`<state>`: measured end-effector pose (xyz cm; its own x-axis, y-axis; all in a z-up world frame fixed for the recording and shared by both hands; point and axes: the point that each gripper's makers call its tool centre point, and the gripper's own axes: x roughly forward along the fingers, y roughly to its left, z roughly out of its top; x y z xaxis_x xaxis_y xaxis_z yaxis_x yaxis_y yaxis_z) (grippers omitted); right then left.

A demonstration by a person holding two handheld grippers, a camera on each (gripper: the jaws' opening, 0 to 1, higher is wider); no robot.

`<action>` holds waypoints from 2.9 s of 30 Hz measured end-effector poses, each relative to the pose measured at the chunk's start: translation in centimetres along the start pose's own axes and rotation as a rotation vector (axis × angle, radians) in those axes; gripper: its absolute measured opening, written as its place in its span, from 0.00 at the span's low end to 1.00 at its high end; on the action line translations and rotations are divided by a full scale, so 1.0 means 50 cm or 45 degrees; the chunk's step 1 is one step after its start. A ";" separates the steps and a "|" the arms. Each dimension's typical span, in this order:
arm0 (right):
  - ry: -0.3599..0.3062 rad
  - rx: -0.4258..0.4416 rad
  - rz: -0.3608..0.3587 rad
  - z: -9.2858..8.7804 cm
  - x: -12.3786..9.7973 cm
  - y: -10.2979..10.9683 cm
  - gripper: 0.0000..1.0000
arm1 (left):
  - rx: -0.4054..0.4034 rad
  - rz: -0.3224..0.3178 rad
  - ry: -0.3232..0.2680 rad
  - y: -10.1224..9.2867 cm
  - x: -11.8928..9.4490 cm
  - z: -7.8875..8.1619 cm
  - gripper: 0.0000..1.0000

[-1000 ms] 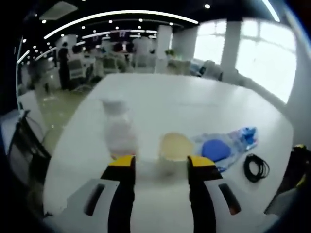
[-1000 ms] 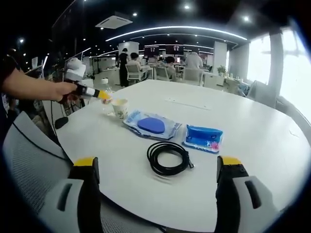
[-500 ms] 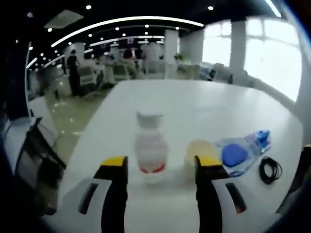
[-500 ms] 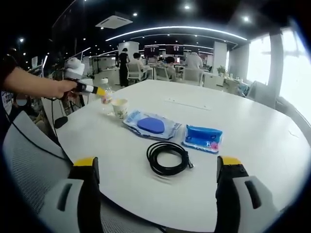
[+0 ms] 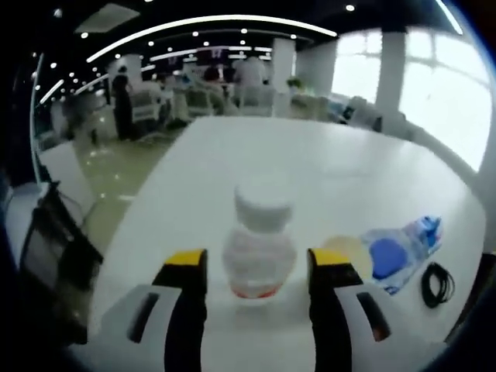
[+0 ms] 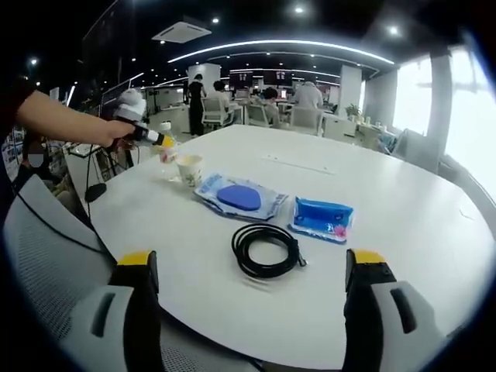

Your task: Arrange the tabletop items into an orderly group along one side of the table until the central work area is clear of visible clutter.

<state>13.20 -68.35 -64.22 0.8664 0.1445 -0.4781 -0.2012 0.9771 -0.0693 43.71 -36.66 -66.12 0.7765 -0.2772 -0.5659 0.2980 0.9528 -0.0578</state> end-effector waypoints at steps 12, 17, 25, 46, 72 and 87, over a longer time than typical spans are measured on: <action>0.009 0.007 -0.011 -0.003 0.001 -0.003 0.98 | -0.037 0.005 0.050 -0.002 0.027 -0.004 0.40; 0.006 0.009 -0.010 -0.002 0.002 -0.002 0.98 | -0.044 0.003 0.052 -0.002 0.028 -0.004 0.40; 0.000 0.010 -0.006 0.000 0.002 0.000 0.98 | -0.020 -0.006 0.066 -0.012 0.016 -0.009 0.39; -0.012 0.014 0.005 0.003 0.001 0.003 0.99 | -0.008 -0.039 0.071 -0.052 -0.016 -0.025 0.39; -0.013 0.011 0.003 0.001 0.002 0.000 1.00 | 0.046 -0.078 0.069 -0.056 -0.008 -0.030 0.40; -0.025 0.014 0.019 0.004 0.002 0.005 1.00 | 0.125 -0.165 0.068 -0.069 -0.059 -0.060 0.54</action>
<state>13.33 -68.06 -64.10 0.8721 0.1622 -0.4616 -0.2095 0.9764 -0.0528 38.74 -38.75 -66.70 0.6981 -0.3878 -0.6019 0.4489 0.8920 -0.0540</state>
